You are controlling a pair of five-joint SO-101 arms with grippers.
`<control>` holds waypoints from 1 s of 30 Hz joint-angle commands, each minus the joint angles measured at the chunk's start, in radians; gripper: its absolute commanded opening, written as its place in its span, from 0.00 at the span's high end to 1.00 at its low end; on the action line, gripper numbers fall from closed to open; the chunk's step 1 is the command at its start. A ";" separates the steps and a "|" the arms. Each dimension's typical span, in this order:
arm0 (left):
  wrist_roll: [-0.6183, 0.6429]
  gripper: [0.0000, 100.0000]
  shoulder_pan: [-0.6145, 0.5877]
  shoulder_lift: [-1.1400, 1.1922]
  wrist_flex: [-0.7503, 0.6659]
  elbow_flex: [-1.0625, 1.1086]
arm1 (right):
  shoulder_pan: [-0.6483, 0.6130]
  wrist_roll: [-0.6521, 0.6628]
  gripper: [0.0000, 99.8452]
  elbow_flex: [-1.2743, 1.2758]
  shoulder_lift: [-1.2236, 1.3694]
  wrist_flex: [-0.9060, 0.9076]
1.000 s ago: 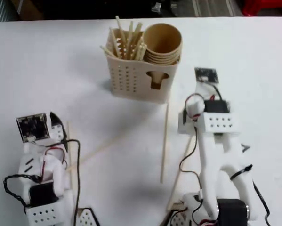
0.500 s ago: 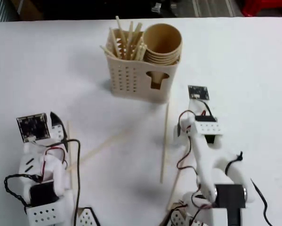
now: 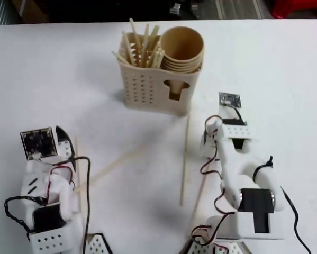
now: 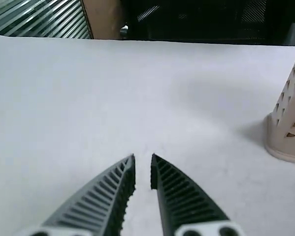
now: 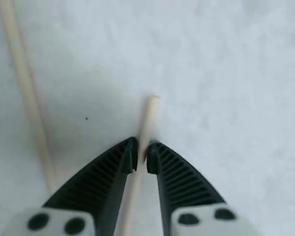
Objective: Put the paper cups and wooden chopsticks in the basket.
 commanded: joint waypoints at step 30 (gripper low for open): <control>-0.155 0.93 0.186 -0.004 0.293 -0.374 | 0.160 -0.394 0.98 0.068 -0.581 0.091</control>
